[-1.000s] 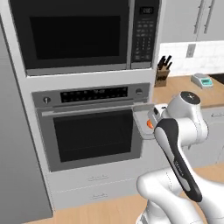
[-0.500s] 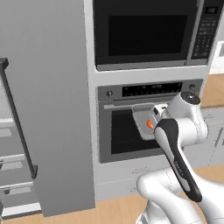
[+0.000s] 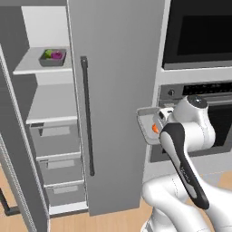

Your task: Take the meat container that has the shrimp and place it on the second highest rack of the freezer. Then take the vegetable container that has the onion and lemon wedge and place it on the highest rack of the freezer.

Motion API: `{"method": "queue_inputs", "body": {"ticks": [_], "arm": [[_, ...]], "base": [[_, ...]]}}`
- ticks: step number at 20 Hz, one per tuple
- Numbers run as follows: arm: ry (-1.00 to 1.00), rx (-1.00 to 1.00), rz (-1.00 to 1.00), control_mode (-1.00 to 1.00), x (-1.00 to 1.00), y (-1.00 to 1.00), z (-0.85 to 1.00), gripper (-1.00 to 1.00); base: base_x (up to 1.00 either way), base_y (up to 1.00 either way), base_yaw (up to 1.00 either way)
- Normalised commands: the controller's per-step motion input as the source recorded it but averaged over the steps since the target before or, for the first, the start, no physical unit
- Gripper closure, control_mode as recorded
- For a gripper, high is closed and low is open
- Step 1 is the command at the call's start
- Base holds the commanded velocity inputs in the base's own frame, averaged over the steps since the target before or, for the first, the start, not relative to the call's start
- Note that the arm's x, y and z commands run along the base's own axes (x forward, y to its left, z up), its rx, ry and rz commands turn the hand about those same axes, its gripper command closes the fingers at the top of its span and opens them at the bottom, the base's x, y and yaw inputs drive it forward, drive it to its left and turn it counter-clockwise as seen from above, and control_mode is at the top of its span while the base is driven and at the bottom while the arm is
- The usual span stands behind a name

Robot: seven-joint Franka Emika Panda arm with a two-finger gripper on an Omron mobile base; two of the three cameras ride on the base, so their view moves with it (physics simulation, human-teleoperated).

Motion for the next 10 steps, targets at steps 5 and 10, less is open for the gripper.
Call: {"method": "queue_inputs", "body": {"ticks": [5, 10], "arm": [[0.0, 0.0, 0.0, 1.0, 0.0, 0.0, 0.0, 1.0], [0.0, 0.0, 0.0, 1.0, 0.0, 0.0, 0.0, 1.0]], "base": [[0.0, 0.95, 0.07], [0.05, 0.53, 0.07]]}}
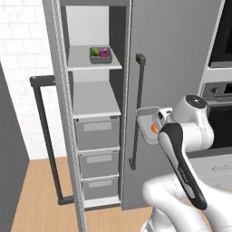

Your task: Take the meat container that has the shrimp and place it on the second highest rack of the freezer. Then take the vegetable container that has the onion and lemon wedge and place it on the highest rack of the freezer.

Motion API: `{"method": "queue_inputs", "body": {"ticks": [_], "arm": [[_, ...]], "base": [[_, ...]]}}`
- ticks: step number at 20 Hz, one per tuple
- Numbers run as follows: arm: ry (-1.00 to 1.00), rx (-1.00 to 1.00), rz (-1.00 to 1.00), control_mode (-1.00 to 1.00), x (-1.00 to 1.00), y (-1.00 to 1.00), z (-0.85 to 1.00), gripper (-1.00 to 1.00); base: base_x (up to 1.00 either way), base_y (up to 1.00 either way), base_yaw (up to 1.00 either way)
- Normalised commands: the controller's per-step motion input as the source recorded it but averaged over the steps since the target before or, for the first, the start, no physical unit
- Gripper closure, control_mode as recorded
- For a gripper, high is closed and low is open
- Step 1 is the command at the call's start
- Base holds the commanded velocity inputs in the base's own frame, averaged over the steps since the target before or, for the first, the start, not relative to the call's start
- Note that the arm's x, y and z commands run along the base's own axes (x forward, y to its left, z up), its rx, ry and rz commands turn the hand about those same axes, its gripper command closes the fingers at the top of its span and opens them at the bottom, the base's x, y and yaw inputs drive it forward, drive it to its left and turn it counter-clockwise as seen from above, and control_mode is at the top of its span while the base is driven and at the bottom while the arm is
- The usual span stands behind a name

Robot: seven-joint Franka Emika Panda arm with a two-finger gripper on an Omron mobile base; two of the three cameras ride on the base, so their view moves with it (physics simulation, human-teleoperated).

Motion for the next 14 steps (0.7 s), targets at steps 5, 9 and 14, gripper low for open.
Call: {"method": "queue_inputs", "body": {"ticks": [5, 9, 14], "arm": [[0.0, 0.0, 0.0, 1.0, 0.0, 0.0, 0.0, 1.0], [0.0, 0.0, 0.0, 1.0, 0.0, 0.0, 0.0, 1.0], [0.0, 0.0, 0.0, 1.0, 0.0, 0.0, 0.0, 1.0]], "base": [[0.17, 0.22, 0.05], [0.42, 0.58, 0.0], [0.44, 0.38, 0.0]]}}
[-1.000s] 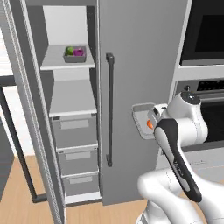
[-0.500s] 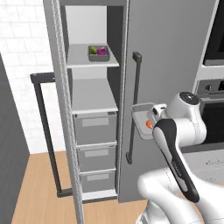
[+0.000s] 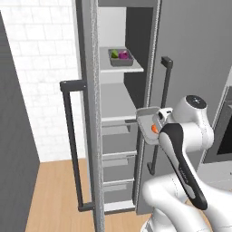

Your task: Take the meat container that has the shrimp and place it on the second highest rack of the freezer. Then take the vegetable container that has the onion and lemon wedge and place it on the highest rack of the freezer.

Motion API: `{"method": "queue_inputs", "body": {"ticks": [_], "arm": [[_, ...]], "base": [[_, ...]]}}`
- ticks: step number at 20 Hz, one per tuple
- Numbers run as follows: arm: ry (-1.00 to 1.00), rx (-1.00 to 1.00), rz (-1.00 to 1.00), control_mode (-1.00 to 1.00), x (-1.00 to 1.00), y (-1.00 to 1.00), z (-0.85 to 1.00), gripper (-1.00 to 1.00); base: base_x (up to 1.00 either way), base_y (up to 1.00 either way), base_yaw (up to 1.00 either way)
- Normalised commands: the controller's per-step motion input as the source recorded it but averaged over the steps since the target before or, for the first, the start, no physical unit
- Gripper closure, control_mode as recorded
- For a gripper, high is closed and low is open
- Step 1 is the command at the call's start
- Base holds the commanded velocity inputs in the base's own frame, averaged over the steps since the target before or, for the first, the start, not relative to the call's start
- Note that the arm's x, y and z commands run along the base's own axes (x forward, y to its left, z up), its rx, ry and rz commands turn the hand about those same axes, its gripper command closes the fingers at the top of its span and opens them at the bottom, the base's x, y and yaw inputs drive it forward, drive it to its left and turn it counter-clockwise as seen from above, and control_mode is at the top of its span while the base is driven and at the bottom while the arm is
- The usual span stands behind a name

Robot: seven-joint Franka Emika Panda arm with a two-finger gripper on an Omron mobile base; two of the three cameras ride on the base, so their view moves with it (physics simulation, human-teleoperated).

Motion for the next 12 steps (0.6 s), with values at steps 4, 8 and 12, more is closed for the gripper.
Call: {"method": "queue_inputs", "body": {"ticks": [4, 8, 12], "arm": [[0.0, 0.0, 0.0, 1.0, 0.0, 0.0, 0.0, 1.0], [0.0, 0.0, 0.0, 1.0, 0.0, 0.0, 0.0, 1.0], [0.0, 0.0, 0.0, 1.0, 0.0, 0.0, 0.0, 1.0]], "base": [[0.28, 0.04, -0.05], [0.33, 0.15, -0.1], [0.44, 0.36, -0.13]]}}
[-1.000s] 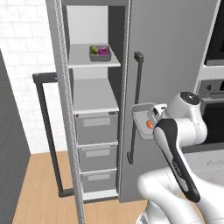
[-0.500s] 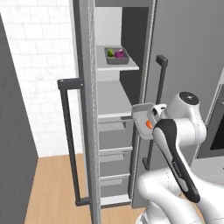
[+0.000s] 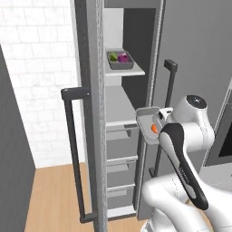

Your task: Take the meat container that has the shrimp and place it on the second highest rack of the freezer. Then take the vegetable container that has the onion and lemon wedge and place it on the highest rack of the freezer.

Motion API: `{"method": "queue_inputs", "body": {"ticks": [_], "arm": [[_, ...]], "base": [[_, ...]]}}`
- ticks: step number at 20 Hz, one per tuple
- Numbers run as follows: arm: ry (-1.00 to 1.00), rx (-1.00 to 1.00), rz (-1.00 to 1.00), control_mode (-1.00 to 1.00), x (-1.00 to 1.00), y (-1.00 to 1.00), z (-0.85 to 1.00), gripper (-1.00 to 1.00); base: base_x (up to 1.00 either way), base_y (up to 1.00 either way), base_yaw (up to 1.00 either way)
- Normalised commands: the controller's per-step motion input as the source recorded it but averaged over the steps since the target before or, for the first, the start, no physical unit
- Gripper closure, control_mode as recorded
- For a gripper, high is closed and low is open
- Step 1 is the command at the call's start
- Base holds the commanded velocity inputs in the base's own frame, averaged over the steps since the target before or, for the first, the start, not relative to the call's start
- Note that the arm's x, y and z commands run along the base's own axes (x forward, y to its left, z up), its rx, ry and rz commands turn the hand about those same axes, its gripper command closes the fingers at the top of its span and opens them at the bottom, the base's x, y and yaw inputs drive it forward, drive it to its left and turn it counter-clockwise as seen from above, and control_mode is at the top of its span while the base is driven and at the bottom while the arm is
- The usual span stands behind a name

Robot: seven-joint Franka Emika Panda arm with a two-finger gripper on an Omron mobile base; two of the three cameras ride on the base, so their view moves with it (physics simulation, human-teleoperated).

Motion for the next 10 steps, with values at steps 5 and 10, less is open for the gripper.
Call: {"method": "queue_inputs", "body": {"ticks": [5, 10], "arm": [[0.0, 0.0, 0.0, 1.0, 0.0, 0.0, 0.0, 1.0], [0.0, 0.0, 0.0, 1.0, 0.0, 0.0, 0.0, 1.0]], "base": [[0.42, 0.31, -0.15], [0.32, 0.22, -0.16]]}}
